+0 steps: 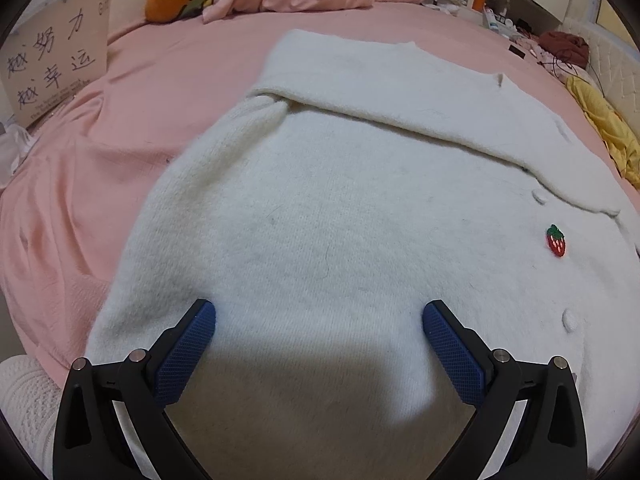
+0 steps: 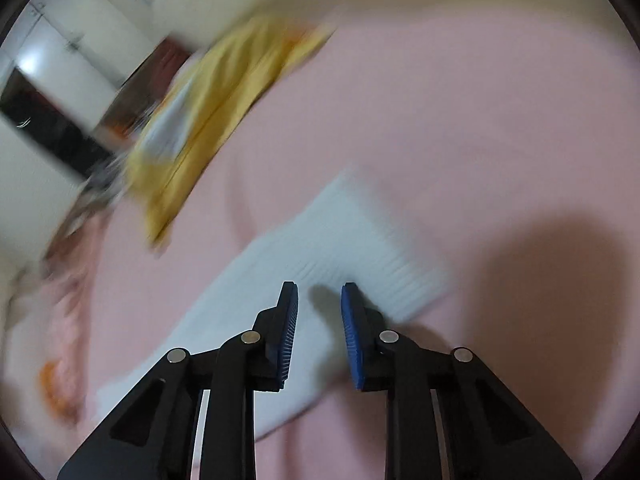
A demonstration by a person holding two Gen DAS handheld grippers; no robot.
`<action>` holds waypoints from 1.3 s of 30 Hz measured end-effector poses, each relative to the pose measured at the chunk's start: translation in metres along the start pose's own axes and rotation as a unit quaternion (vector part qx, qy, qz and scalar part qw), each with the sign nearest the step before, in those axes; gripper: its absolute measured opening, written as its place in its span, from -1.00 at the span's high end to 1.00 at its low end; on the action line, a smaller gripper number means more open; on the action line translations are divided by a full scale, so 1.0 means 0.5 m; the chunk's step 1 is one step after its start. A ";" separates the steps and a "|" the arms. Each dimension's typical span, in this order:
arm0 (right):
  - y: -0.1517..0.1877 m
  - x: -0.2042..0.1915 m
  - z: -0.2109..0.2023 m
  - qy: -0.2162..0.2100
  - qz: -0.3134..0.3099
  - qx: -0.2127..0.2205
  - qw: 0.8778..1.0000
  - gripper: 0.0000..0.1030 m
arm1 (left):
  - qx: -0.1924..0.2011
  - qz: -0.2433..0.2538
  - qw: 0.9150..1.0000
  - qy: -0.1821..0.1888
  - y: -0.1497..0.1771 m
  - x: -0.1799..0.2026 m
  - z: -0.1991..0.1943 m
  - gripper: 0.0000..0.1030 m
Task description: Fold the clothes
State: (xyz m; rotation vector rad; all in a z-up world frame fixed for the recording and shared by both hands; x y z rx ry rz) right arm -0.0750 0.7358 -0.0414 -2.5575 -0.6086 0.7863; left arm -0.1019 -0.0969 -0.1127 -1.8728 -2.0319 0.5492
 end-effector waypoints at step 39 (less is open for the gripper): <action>0.936 -0.554 -0.393 -0.102 -0.384 -0.012 0.917 -0.99 | 0.102 0.078 0.992 0.008 -0.024 0.034 -0.108 -0.99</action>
Point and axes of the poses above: each gripper's, at about its wrist camera, not at the fingertips, and z roughly the way its jaws point, x to its right, y to its underside, the point moved 6 cm from there along z, roughly the way its jaws point, and after that the axes turned 6 degrees about z, right-handed, at the moved point
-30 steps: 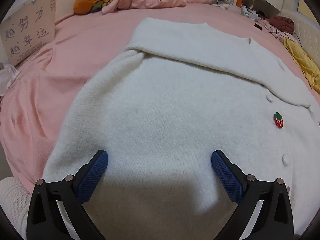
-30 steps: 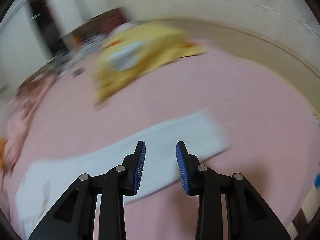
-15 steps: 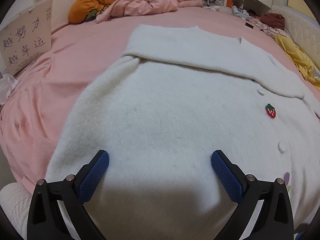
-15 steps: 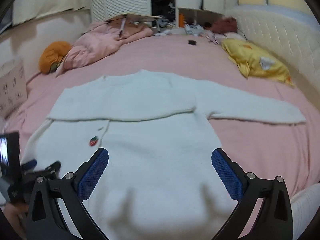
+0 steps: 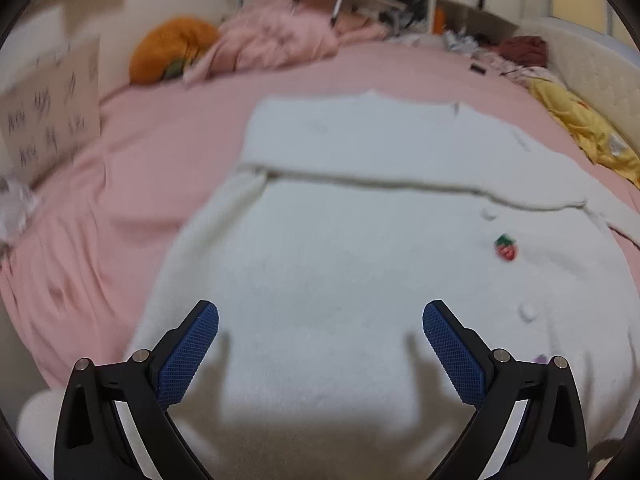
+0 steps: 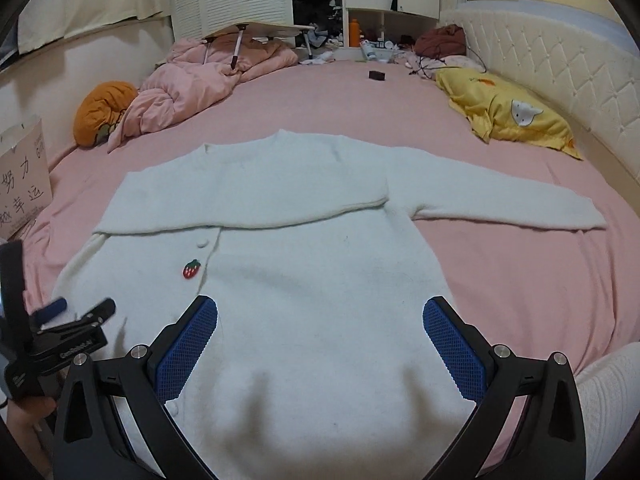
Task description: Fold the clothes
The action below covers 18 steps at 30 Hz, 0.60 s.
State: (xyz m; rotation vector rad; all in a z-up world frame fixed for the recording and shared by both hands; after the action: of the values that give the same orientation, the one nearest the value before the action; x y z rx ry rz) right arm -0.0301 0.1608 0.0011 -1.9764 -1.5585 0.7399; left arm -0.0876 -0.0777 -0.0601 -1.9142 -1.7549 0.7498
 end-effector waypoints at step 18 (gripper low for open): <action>-0.069 0.161 0.002 -0.086 0.188 0.042 0.977 -0.99 | -0.105 0.149 0.970 0.163 -0.307 0.519 0.190 -0.99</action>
State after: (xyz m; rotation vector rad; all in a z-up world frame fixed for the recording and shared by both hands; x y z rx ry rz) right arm -0.0391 0.2469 0.0156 -2.2189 -1.2290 1.1354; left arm -0.2528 0.1921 -0.0589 -2.3233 -1.4082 0.3237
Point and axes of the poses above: each gripper's, at about its wrist camera, not at the fingertips, and z roughly the way its jaws point, x to its right, y to its underside, the point moved 6 cm from there along z, roughly the way its jaws point, and after that the axes turned 6 degrees about z, right-handed, at the moved point
